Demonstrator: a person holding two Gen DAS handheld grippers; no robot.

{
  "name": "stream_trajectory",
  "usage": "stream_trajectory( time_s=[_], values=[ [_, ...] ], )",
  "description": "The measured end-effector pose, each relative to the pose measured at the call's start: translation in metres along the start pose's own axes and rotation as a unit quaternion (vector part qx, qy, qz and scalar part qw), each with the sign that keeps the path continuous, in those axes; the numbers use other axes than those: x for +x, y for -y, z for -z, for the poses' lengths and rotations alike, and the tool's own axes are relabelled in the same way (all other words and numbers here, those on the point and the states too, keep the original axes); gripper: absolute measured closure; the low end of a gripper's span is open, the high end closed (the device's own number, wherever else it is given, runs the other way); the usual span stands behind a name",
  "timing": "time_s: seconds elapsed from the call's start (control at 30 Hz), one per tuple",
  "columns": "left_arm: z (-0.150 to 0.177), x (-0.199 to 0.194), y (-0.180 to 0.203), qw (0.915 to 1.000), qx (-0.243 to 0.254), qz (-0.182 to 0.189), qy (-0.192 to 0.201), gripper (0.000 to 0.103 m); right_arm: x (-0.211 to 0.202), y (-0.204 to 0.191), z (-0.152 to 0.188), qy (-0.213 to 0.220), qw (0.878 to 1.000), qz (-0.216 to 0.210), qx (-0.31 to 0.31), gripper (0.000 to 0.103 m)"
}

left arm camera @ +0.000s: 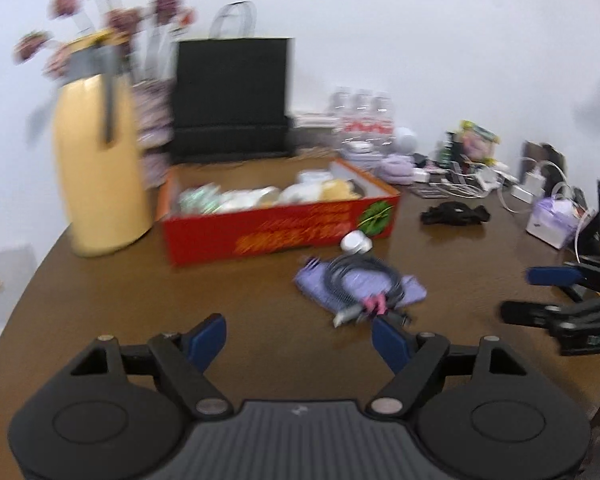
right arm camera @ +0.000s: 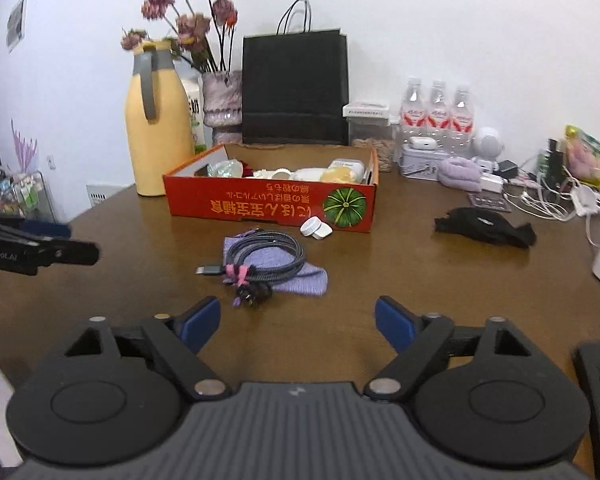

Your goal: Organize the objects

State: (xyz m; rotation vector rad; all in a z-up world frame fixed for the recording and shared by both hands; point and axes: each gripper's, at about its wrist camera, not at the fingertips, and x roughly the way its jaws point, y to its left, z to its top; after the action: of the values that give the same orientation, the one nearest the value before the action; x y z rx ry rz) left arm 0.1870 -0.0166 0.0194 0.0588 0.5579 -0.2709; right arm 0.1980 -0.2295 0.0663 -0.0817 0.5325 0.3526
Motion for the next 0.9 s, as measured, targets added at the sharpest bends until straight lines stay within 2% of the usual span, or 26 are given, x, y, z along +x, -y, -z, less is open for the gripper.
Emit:
stream_trajectory(
  time_s=[0.07,0.13,0.23,0.33,0.37,0.4,0.5,0.57,0.6,0.63,0.73,0.77,0.8,0.83,0.9],
  values=[
    [-0.016,0.034,0.005,0.9997,0.019,0.012,0.004,0.027,0.023,0.010,-0.010,0.002,1.000,0.000,-0.001,0.033],
    [-0.036,0.071,0.008,0.9998,0.013,0.015,-0.002,0.032,0.048,0.024,-0.020,-0.001,1.000,0.001,-0.001,0.035],
    [-0.060,0.121,0.009,0.9979,-0.015,0.061,-0.016,0.034,0.091,0.042,-0.033,-0.029,1.000,-0.001,-0.012,0.036],
    [-0.075,0.183,0.013,0.9928,-0.032,0.101,-0.057,0.036,0.134,0.053,-0.042,-0.057,0.998,-0.024,-0.022,0.036],
    [-0.077,0.200,0.013,0.9913,-0.042,0.099,-0.076,0.047,0.148,0.056,-0.044,-0.066,0.997,-0.032,-0.022,0.038],
    [-0.078,0.217,0.010,0.9891,-0.058,0.100,-0.090,0.051,0.164,0.058,-0.046,-0.079,0.996,-0.037,-0.023,0.041],
    [-0.076,0.248,0.002,0.9785,-0.109,0.129,-0.117,0.052,0.190,0.054,-0.048,-0.092,0.994,-0.046,-0.042,0.049],
    [-0.076,0.254,0.002,0.9770,-0.118,0.140,-0.110,0.056,0.202,0.053,-0.052,-0.090,0.993,-0.059,-0.055,0.049],
    [-0.076,0.256,0.002,0.9762,-0.122,0.142,-0.110,0.070,0.206,0.053,-0.055,-0.088,0.992,-0.066,-0.061,0.050],
    [-0.076,0.258,0.003,0.9756,-0.123,0.142,-0.114,0.075,0.210,0.052,-0.056,-0.087,0.991,-0.073,-0.067,0.052],
    [-0.074,0.248,0.008,0.9821,-0.107,0.114,-0.105,0.076,0.217,0.053,-0.058,-0.082,0.988,-0.111,-0.067,0.054],
    [-0.075,0.242,0.008,0.9844,-0.096,0.109,-0.099,0.076,0.217,0.052,-0.058,-0.079,0.987,-0.123,-0.067,0.059],
    [-0.076,0.234,0.004,0.9846,-0.096,0.113,-0.093,0.076,0.217,0.050,-0.058,-0.077,0.986,-0.132,-0.068,0.065],
    [-0.077,0.227,-0.002,0.9827,-0.105,0.123,-0.090,0.076,0.217,0.047,-0.058,-0.075,0.985,-0.137,-0.072,0.075],
    [-0.079,0.218,-0.014,0.9786,-0.126,0.134,-0.093,0.076,0.217,0.040,-0.057,-0.069,0.986,-0.124,-0.083,0.075]
  ],
)
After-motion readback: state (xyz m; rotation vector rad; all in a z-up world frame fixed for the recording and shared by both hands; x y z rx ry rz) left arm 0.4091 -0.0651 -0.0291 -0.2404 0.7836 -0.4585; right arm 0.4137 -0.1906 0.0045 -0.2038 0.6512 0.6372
